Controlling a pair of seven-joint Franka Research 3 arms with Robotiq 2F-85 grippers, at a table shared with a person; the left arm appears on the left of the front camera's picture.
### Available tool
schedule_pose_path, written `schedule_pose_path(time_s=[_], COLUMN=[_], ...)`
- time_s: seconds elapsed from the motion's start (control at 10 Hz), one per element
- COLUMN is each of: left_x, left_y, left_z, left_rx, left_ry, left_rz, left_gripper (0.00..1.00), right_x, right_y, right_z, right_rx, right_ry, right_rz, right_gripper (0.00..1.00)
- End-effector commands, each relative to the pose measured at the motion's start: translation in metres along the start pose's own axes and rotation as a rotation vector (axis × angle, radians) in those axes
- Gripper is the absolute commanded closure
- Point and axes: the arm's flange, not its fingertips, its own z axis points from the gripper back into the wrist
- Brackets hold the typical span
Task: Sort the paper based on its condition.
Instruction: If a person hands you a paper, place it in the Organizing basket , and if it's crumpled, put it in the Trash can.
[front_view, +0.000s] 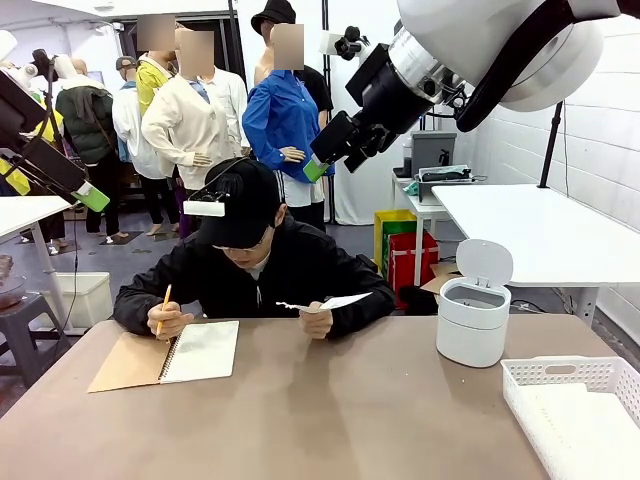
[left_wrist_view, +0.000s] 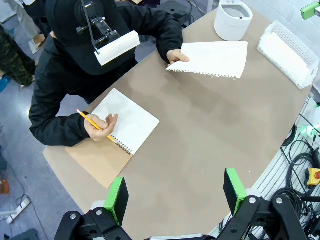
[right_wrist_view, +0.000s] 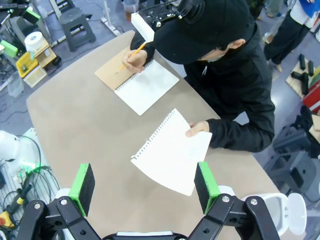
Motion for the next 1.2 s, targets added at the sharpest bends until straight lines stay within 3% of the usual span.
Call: schedule_pose_path(time_s=[0.0,0.3,0.9,1.1], left_x=[0.0,0.0,0.0,0.0], left_y=[0.001,0.001,0.001,0.001], left_z=[0.0,0.0,0.0,0.0], left_rx=[0.002,0.002,0.002,0.002], left_ry=[-0.005,-0.005,-0.005,-0.005], left_rz=[0.0,0.0,0.0,0.0], left_gripper=[0.0,0.0,0.0,0.0], right_x=[0.0,0.0,-0.001,-0.007], right_y=[0.0,0.0,-0.004,-0.023], right_z=[0.0,0.0,-0.019,-0.032], right_rx=[-0.003,0.0,0.015,0.045], right_ry=[0.002,0.0,0.085,0.239], right_rz=[0.004,0.0,-0.114,-0.228], right_gripper=[0.0,0.0,0.0,0.0])
